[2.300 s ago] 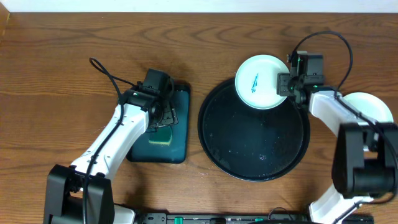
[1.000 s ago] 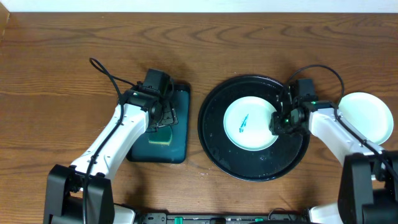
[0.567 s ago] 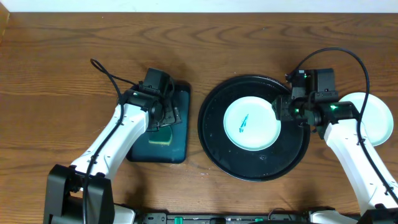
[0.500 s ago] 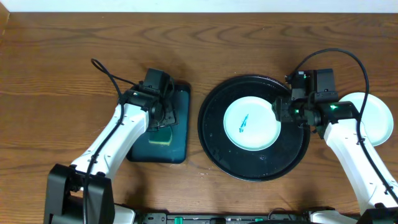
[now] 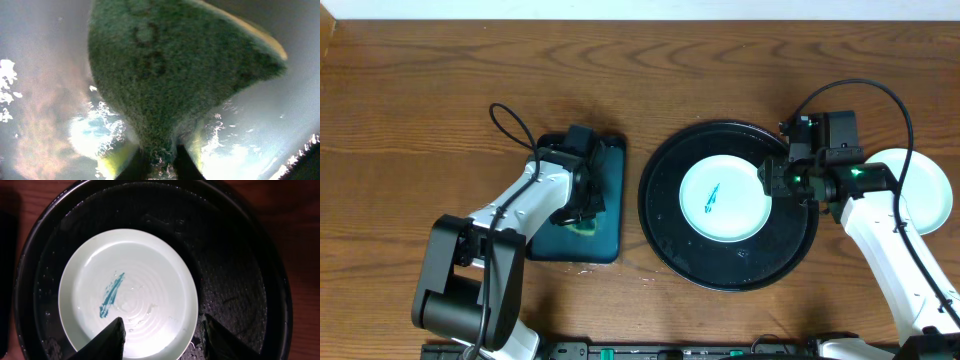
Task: Clean dirty plates on tray and stack at the side
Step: 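Grasp the sponge in the water tray with the left gripper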
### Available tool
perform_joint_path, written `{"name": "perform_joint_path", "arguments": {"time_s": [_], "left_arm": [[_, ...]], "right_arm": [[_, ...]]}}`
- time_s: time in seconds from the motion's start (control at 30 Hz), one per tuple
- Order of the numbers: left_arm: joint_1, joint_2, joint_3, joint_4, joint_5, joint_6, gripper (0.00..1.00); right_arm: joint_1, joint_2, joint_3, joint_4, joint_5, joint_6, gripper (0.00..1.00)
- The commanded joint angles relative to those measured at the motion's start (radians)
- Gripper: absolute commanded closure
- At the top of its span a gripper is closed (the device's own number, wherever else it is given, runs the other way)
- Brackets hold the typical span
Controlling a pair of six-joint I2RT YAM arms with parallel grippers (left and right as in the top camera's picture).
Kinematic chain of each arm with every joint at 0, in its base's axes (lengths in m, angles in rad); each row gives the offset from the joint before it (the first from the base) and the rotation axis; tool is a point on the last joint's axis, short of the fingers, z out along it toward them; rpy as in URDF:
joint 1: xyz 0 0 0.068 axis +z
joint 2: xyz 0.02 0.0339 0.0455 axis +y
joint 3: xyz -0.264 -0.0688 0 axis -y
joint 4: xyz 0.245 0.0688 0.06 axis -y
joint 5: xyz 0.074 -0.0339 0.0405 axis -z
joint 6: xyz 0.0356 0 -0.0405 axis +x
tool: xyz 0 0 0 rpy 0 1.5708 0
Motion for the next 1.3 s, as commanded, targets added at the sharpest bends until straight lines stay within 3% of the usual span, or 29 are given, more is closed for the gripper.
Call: {"name": "perform_joint_path", "arguments": {"time_s": [0.0, 0.1, 0.13, 0.23, 0.27, 0.33, 0.5, 0.6, 0.77, 0.83, 1.03, 1.27], "left_arm": [[0.005, 0.055, -0.033, -0.017, 0.013, -0.011, 0.92], [0.014, 0.027, 0.019, -0.085, 0.014, 0.014, 0.88], [0.017, 0.014, 0.04, -0.108, 0.014, 0.03, 0.62], [0.027, -0.031, 0.093, -0.153, 0.013, 0.055, 0.28], [0.029, -0.048, 0.101, -0.154, 0.013, 0.061, 0.23], [0.031, -0.073, 0.102, -0.143, 0.009, 0.065, 0.22], [0.031, -0.065, 0.062, -0.078, -0.085, 0.064, 0.24], [0.03, -0.031, 0.01, 0.007, -0.091, 0.064, 0.34], [0.029, 0.056, -0.044, 0.112, -0.043, 0.064, 0.67], [0.029, 0.079, -0.044, 0.116, -0.039, 0.064, 0.91], [0.03, 0.056, 0.015, 0.05, -0.039, 0.064, 0.92], [0.028, -0.026, 0.256, -0.195, -0.008, 0.116, 0.93]], "right_arm": [[0.004, -0.001, 0.01, 0.0, -0.009, 0.016, 0.53], [0.004, -0.001, 0.01, -0.002, -0.01, 0.016, 0.53], [0.004, -0.001, 0.01, -0.003, -0.009, 0.016, 0.54], [0.004, -0.001, 0.01, -0.003, -0.009, 0.016, 0.54], [0.004, -0.001, 0.01, -0.003, -0.009, 0.016, 0.54], [0.004, -0.001, 0.01, -0.004, -0.009, 0.016, 0.54], [0.004, -0.001, 0.01, -0.004, -0.009, 0.016, 0.54], [0.004, -0.001, 0.01, -0.003, -0.009, 0.016, 0.54], [0.004, -0.001, 0.01, -0.003, -0.009, 0.017, 0.54], [0.004, -0.001, 0.01, -0.003, -0.009, 0.016, 0.54], [0.004, -0.001, 0.009, -0.004, -0.004, 0.016, 0.55], [-0.003, 0.066, 0.005, -0.003, 0.071, 0.02, 0.64]]}}
